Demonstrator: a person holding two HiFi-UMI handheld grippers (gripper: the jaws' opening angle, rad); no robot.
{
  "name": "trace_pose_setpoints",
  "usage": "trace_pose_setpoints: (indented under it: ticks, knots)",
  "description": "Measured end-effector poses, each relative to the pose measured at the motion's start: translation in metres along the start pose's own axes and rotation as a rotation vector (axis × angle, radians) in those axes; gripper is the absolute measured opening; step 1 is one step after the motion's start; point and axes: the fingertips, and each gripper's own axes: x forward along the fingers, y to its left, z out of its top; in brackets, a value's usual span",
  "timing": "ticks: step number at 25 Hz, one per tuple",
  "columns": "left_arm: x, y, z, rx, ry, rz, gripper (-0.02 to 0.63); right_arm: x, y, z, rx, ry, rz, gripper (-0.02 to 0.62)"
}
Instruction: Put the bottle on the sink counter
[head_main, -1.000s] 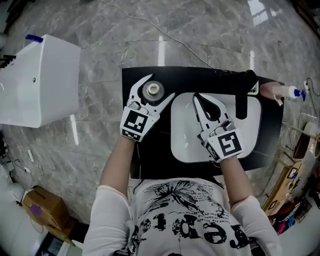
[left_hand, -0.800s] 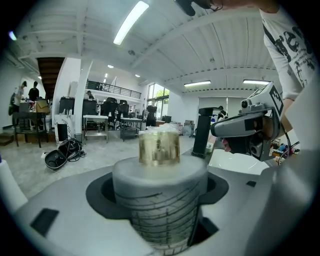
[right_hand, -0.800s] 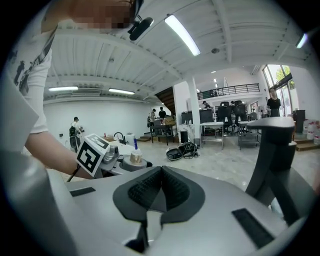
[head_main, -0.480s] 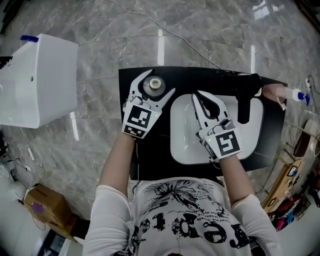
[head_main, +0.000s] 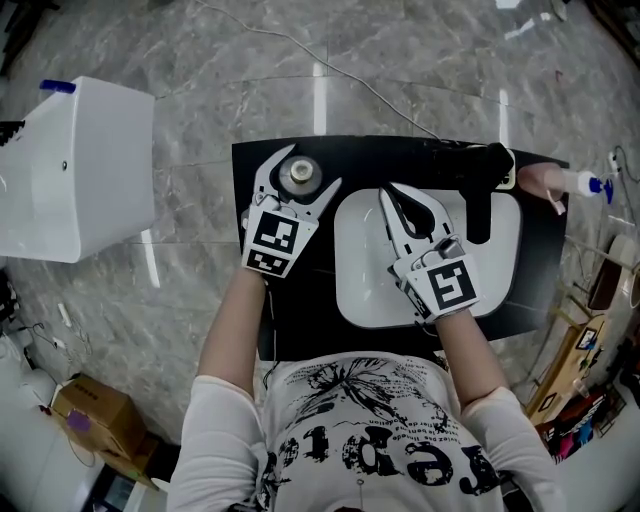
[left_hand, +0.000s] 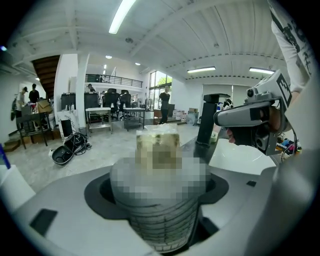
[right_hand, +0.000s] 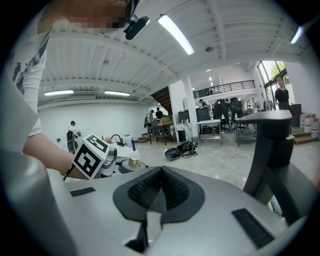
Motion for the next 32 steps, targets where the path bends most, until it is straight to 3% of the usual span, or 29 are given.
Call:
trace_pose_setpoints:
  ticks: [11,17,23,25,27,32]
  knots:
    - [-0.022,-0.007,-0.018,-0.013,0.062,0.000,0.351,-0.012,0.025,0.013,0.002,-0.030,-0.017,0.015]
    - [-0.049,-0.010,-0.002,-0.054,-0.011,0.078,0.373,-0.037,0.040,0.031,-0.024,-0.068,-0.033,0.015]
    - [-0.105,-0.024,0.048,-0.034,-0.118,0.121,0.371,-0.063,0.062,0.054,-0.051,-0.112,-0.042,0.015]
    - [-0.128,-0.031,0.064,-0.051,-0.158,0.140,0.328,-0.074,0.068,0.063,-0.060,-0.125,-0.043,0.015]
    - [-0.150,-0.042,0.080,-0.058,-0.207,0.156,0.242,-0.085,0.074,0.074,-0.080,-0.138,-0.039,0.015]
    - [-0.203,-0.070,0.110,-0.031,-0.306,0.157,0.122,-0.115,0.091,0.097,-0.092,-0.172,-0.037,0.015]
